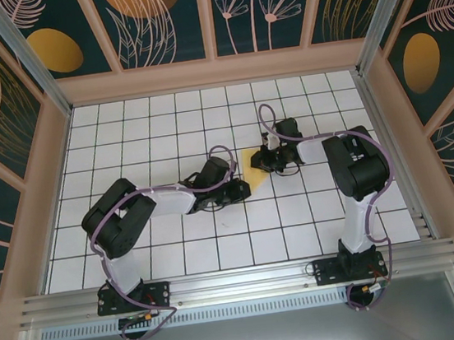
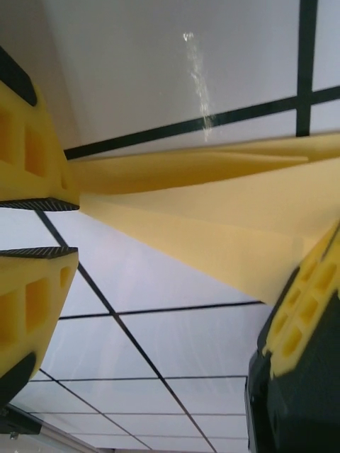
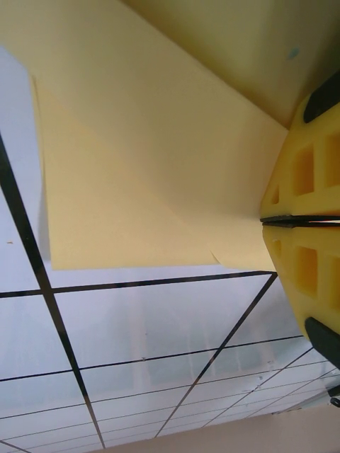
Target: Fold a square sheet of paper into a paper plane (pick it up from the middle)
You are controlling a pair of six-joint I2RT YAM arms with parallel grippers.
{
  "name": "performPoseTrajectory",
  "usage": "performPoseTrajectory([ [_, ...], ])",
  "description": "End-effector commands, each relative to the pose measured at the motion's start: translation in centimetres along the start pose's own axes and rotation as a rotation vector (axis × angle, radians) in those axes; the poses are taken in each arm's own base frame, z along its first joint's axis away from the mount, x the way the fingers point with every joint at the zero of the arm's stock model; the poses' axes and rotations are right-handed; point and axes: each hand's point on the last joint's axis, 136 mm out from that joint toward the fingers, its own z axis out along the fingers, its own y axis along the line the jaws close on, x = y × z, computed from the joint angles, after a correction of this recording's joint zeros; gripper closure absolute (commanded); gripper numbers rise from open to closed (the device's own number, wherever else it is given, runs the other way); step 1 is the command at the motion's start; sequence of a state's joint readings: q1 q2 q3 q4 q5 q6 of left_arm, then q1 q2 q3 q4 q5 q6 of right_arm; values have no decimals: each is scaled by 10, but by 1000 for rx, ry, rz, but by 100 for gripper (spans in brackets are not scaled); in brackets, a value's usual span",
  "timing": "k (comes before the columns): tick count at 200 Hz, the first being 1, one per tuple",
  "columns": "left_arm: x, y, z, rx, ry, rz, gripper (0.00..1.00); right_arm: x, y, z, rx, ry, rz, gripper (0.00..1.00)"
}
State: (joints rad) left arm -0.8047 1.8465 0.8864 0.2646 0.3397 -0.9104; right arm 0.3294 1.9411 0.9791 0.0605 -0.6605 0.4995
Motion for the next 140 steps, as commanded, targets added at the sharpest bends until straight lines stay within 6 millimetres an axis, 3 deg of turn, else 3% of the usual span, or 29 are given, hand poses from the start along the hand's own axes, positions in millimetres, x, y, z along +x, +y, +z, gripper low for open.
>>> performPoseTrajectory([
  [1,-10,-23,-8,44,-28,26,76,26,-48,17,133,62,77,90],
  [40,-11,-23,5,39,-5,34,75,25,-48,17,133,62,82,90],
  [65,-4,-9,11,-11,18,31,74,24,-49,17,137,60,85,90],
  [68,-11,-17,11,1,4,39,74,24,-49,17,137,60,86,90],
  [140,-5,10,14,-113,21,22,73,24,-52,17,149,61,87,90],
])
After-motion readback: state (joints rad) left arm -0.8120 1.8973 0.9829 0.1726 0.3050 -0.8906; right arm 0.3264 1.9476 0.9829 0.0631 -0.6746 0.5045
